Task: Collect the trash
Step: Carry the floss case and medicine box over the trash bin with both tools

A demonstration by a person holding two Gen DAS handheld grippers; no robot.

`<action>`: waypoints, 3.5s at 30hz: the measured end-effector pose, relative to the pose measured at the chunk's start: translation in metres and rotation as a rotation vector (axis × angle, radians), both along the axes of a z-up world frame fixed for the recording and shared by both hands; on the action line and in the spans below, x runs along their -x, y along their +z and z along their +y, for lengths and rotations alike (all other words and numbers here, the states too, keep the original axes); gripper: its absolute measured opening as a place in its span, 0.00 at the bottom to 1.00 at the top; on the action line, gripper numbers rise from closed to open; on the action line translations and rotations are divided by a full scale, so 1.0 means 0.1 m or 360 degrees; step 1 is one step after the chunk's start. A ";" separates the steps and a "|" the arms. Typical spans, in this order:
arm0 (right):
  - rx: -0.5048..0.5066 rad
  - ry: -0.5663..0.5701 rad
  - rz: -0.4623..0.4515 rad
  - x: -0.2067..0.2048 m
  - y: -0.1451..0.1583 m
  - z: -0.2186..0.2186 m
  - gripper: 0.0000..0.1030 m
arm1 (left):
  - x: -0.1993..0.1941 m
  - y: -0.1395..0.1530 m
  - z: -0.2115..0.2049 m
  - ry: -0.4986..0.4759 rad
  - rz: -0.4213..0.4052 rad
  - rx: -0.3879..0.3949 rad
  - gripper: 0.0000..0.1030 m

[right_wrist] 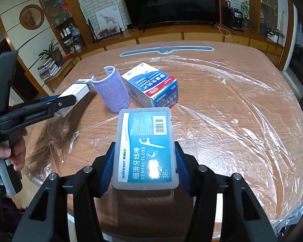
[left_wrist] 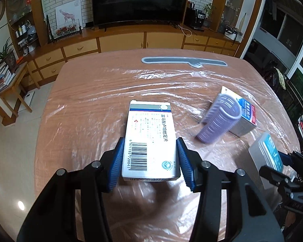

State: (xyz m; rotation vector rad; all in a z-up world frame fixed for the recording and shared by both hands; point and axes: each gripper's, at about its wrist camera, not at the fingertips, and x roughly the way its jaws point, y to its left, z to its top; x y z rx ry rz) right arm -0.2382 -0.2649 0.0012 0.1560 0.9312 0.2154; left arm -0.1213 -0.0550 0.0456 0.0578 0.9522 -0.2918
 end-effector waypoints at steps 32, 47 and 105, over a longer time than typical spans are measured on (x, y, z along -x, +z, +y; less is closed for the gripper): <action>-0.0068 0.0061 -0.0051 0.76 0.23 -0.33 0.52 | 1.32 0.22 -0.27 -0.0104 -0.0029 0.0129 0.50; -0.0070 0.0120 -0.0020 1.30 0.23 -0.50 0.52 | 1.81 0.14 -0.52 -0.0255 0.0026 0.0137 0.50; 0.0216 0.0377 0.0307 1.38 -0.86 -0.05 0.52 | 2.16 -1.06 -0.81 -0.0377 0.0433 -0.0162 0.50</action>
